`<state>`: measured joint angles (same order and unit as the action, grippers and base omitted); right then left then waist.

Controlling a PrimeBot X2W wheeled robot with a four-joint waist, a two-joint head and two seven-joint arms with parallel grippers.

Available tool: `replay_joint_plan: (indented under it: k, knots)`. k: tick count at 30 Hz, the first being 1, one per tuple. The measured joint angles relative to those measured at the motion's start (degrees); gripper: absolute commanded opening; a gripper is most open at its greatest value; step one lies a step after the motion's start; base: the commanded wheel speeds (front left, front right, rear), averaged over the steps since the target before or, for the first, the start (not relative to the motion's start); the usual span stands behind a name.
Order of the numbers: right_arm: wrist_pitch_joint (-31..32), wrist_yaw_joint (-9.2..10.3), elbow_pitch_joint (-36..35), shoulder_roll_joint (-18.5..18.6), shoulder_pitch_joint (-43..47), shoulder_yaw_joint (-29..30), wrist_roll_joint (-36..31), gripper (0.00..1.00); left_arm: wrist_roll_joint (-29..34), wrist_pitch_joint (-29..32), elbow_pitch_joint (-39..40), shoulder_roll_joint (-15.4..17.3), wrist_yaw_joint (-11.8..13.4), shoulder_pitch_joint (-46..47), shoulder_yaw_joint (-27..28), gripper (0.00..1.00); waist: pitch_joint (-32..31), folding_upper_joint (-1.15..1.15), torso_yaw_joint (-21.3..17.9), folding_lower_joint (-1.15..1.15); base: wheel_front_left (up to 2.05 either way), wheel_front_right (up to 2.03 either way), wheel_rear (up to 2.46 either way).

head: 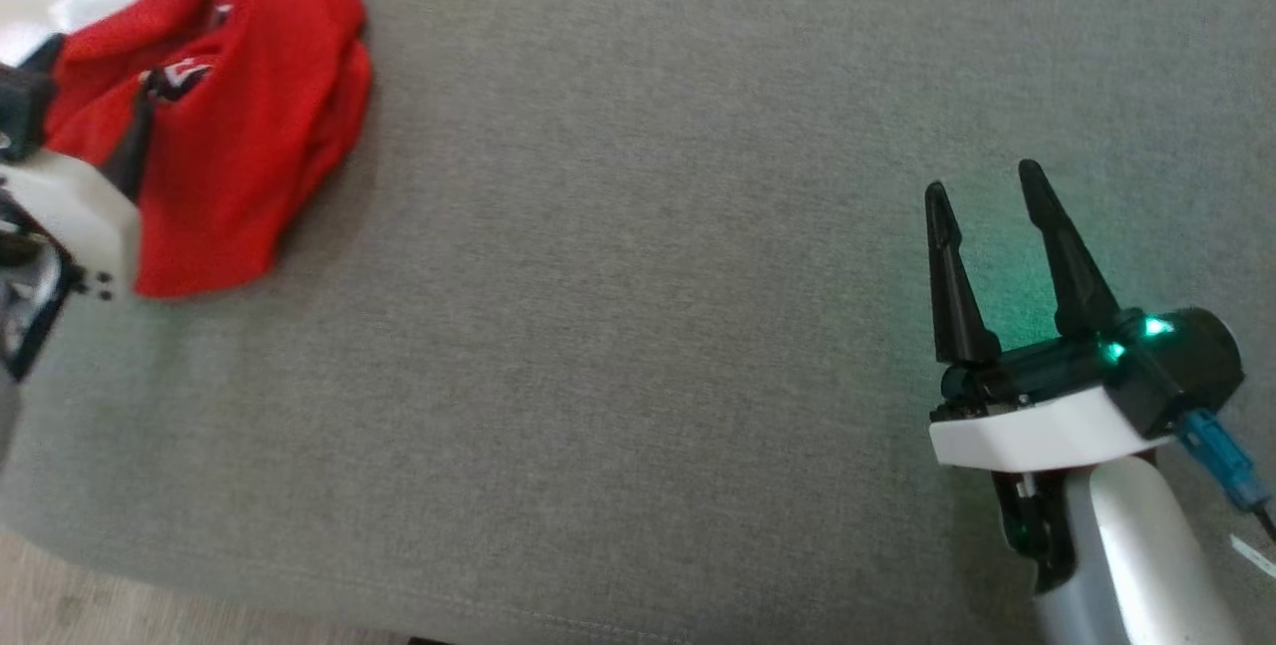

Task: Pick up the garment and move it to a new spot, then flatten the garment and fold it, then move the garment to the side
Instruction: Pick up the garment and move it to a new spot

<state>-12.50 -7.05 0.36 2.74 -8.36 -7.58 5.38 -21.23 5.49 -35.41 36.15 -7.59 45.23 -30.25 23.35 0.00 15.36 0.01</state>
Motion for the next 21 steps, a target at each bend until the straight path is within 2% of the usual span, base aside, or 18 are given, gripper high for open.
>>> replay_joint_plan:
  k: [4, 11, 12, 13, 14, 16, 21]
  knots:
    - [0.30, 0.00, -0.96, 0.01, -0.51, 0.15, -0.46, 1.00, -2.47, -0.03, -3.50, 1.42, 0.00, 3.70, -3.93, 1.00, 1.62, 0.00, -1.12, 0.00, 0.00, 0.00, 0.00]
    - [0.69, 0.00, -2.07, 0.02, -0.62, 0.27, -0.86, 1.00, -5.92, -1.60, -10.88, 1.33, 0.00, 10.39, -10.63, 1.00, 3.89, 0.00, -2.97, 0.00, 0.00, 0.00, 0.00]
    - [0.69, 0.00, -2.09, 0.02, -0.62, 0.29, -0.86, 1.00, -6.71, -1.59, -11.68, 1.22, 0.00, 10.90, -11.32, 0.81, 4.03, 0.00, -3.09, -0.01, 0.00, 0.00, 0.00]
    - [0.69, 0.00, -2.13, 0.02, -0.62, 0.30, -0.86, 1.00, -7.60, -1.67, -12.50, 1.03, 0.00, 11.26, -11.88, 0.18, 4.14, 0.00, -3.15, -0.01, 0.00, 0.00, 0.00]
    - [0.69, 0.00, -2.13, 0.02, -0.62, 0.37, -0.86, 1.00, -7.72, -2.40, -13.19, 0.98, 0.00, 11.55, -12.78, 0.00, 4.20, 0.00, -3.14, -0.01, 0.00, 0.00, 0.00]
    - [0.69, 0.00, -2.13, 0.02, -0.62, 0.42, -0.86, 1.00, -7.34, -4.09, -14.78, 0.77, 0.00, 12.35, -14.27, 0.00, 4.19, 0.00, -3.02, -0.01, 0.00, 0.00, 0.00]
    - [0.68, 0.00, -1.91, 0.03, -0.62, 0.33, -0.85, 1.00, -6.91, -11.32, -18.92, -0.41, 0.59, 16.24, -13.99, 0.00, 3.29, 0.00, -2.60, -0.01, 0.00, 0.00, 0.00]
